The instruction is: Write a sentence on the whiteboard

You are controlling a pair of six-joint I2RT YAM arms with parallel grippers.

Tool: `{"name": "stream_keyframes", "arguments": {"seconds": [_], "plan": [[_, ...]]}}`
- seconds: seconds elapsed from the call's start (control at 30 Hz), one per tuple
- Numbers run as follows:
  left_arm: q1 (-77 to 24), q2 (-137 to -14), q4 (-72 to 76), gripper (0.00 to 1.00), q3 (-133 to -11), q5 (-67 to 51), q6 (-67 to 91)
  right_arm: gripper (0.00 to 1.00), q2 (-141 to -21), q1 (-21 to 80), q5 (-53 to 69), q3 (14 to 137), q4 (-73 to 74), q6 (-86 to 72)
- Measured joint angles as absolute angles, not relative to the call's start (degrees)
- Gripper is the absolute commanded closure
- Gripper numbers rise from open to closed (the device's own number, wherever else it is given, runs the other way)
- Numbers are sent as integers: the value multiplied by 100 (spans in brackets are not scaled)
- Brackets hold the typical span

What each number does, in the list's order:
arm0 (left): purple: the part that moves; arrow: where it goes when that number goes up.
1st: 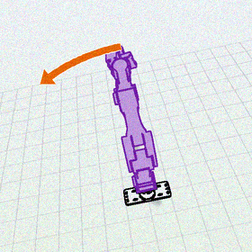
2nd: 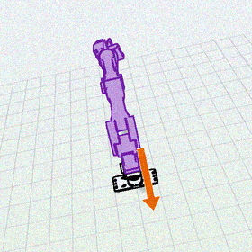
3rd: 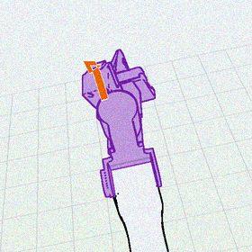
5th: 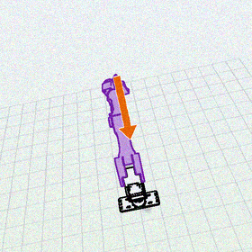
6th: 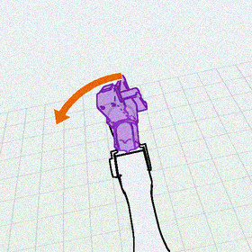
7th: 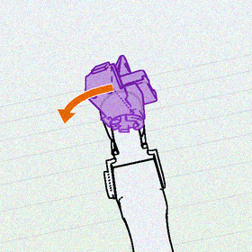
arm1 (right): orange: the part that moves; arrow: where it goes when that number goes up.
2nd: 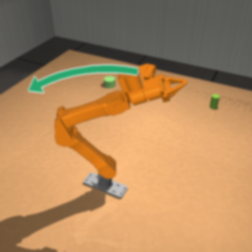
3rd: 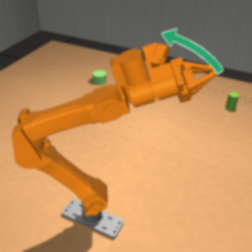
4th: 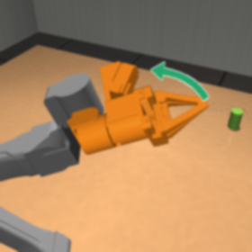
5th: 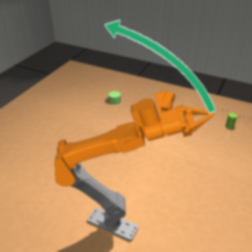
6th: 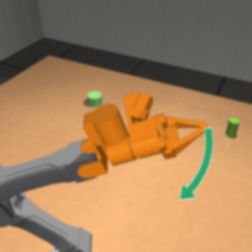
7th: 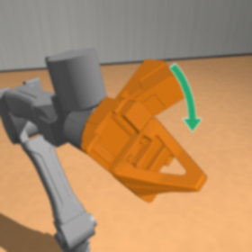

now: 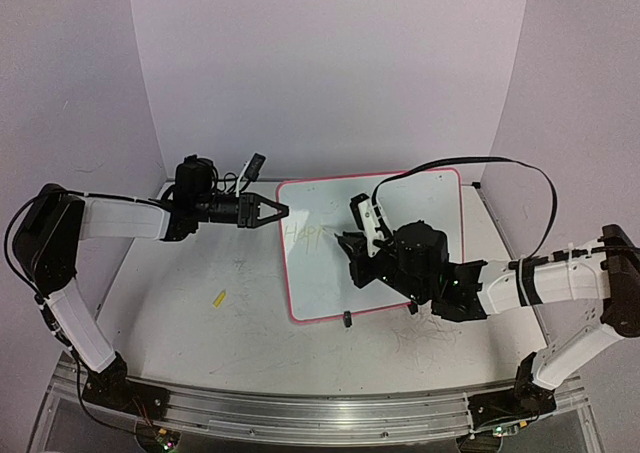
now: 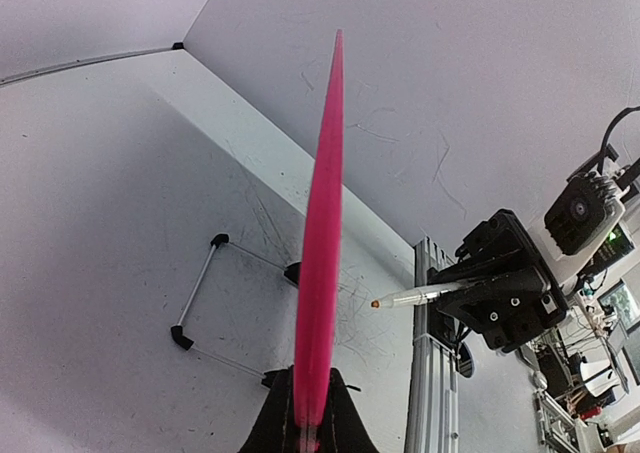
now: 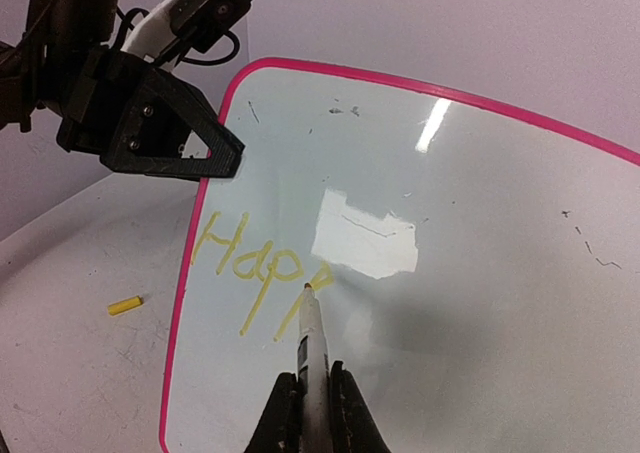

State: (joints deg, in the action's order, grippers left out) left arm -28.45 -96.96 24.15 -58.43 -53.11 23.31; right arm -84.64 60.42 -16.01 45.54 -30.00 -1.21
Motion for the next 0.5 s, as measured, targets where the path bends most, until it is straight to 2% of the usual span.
{"name": "stream_keyframes", "arguments": {"seconds": [0.5], "plan": [[-2910, -9449, 2094, 100, -5742, -5042, 2087, 100, -8464, 6042, -1641, 4554, -3042, -119]]}}
